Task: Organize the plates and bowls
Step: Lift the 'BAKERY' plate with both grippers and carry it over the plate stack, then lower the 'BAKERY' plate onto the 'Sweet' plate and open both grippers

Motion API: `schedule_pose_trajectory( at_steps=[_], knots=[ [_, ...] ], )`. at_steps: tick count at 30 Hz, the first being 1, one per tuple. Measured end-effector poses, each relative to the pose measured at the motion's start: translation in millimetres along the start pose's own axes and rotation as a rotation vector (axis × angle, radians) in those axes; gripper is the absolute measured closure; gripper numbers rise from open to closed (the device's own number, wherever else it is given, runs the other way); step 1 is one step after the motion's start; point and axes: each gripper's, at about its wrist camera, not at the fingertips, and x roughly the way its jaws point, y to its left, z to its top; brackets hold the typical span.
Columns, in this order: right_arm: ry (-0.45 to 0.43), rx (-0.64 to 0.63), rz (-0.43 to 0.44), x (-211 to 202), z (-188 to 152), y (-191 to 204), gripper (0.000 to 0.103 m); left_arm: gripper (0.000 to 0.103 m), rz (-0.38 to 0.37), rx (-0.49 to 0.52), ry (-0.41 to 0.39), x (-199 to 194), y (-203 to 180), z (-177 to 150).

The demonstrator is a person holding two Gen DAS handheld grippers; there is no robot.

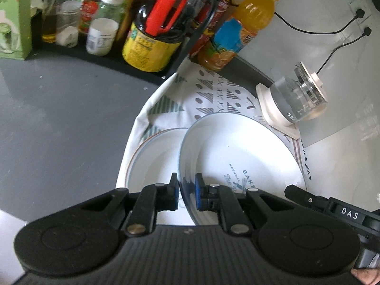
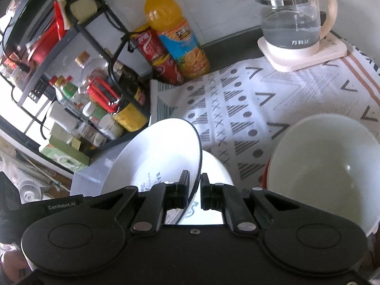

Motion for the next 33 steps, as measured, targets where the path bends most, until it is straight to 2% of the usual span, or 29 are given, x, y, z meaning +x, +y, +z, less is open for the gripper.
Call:
schedule_pose_trajectory(
  at_steps=[16, 33],
  knots=[
    [0.031, 0.008, -0.051, 6, -51, -10, 0.094, 0.092, 0.037, 0.011, 0.071, 21, 13, -32],
    [0.07, -0.001, -0.125, 31, -58, -25, 0.094, 0.091, 0.091, 0.049, 0.124, 65, 8, -29]
  ],
)
